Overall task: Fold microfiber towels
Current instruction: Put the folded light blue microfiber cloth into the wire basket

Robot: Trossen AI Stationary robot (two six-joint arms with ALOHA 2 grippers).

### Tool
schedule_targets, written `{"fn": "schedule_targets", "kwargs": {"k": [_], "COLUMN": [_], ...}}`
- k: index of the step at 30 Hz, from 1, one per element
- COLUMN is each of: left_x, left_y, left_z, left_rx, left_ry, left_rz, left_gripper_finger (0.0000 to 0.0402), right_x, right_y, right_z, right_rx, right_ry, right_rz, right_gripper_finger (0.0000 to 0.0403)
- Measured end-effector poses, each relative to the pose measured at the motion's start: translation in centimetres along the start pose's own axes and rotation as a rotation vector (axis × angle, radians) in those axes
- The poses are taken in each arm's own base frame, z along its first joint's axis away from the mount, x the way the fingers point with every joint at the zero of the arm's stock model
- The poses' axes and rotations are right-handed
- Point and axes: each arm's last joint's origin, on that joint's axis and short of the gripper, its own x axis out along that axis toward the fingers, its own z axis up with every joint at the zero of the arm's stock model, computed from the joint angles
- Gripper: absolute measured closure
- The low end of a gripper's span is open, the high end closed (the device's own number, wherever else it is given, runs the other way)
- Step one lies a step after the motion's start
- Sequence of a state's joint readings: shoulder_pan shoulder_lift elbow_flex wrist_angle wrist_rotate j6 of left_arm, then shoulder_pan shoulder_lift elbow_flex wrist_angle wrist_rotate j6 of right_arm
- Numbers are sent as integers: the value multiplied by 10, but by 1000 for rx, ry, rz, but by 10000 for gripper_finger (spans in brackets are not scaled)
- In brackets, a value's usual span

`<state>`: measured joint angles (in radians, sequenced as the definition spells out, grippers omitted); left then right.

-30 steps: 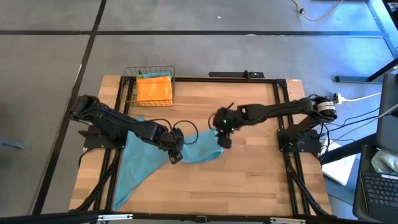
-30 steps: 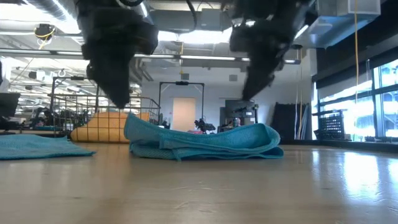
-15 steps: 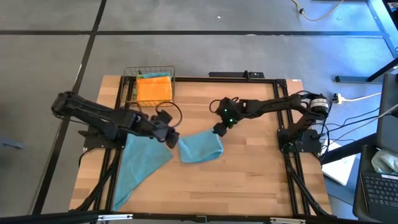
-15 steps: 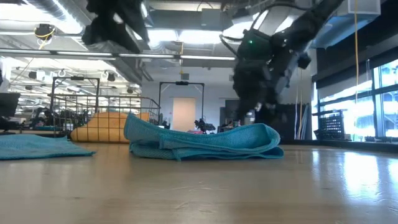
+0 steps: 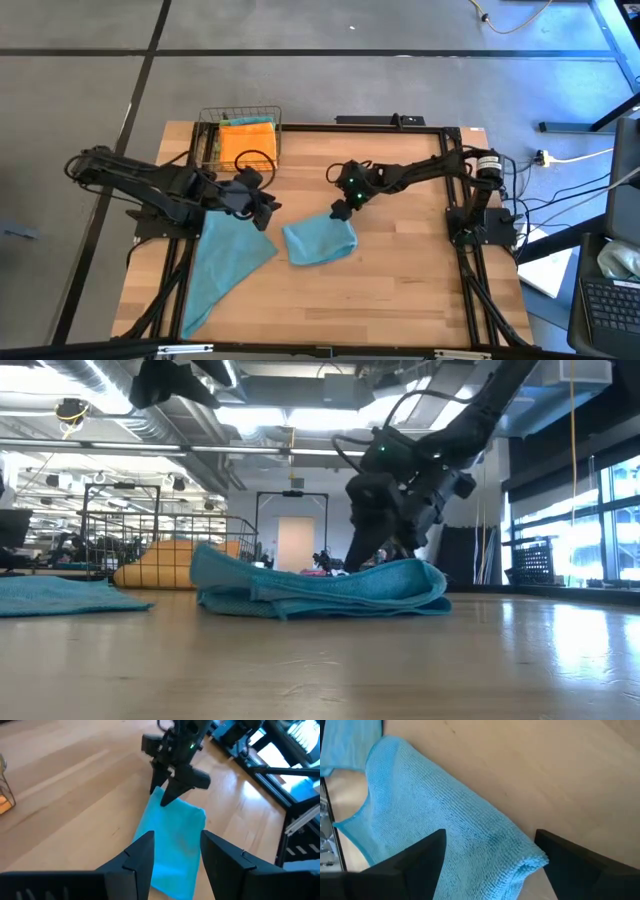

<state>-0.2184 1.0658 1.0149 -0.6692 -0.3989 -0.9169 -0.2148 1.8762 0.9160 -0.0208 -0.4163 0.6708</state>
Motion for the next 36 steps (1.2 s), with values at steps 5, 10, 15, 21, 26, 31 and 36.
{"fn": "schedule_targets", "kwargs": {"k": [5, 10, 15, 21, 26, 31, 36], "left_x": [0, 3, 15, 41, 63, 77, 86], "left_y": [0, 0, 4, 9, 15, 20, 26], "left_z": [0, 0, 6, 19, 34, 42, 48], "left_rx": [32, 156, 190, 137, 149, 164, 138], "left_ry": [-10, -37, 1, 85, 121, 152, 167], "left_rz": [11, 50, 53, -13, -122, -192, -242], "left_gripper_finger": [251, 251, 251, 248, 242, 236, 228], "right_x": [3, 5, 7, -1, -17, -30, -35], "right_y": [2, 4, 4, 19, 35, 53, 73], "right_z": [-3, -5, -9, -2, 8, 18, 26], "right_rx": [-13, -67, -137, -296, -381, -448, -487], "right_ry": [15, 26, 91, 75, -10, -68, -99], "right_rz": [6, 16, 87, 238, 250, 280, 310], "right_gripper_finger": [139, 236, 368, 392, 395, 395, 395]}}
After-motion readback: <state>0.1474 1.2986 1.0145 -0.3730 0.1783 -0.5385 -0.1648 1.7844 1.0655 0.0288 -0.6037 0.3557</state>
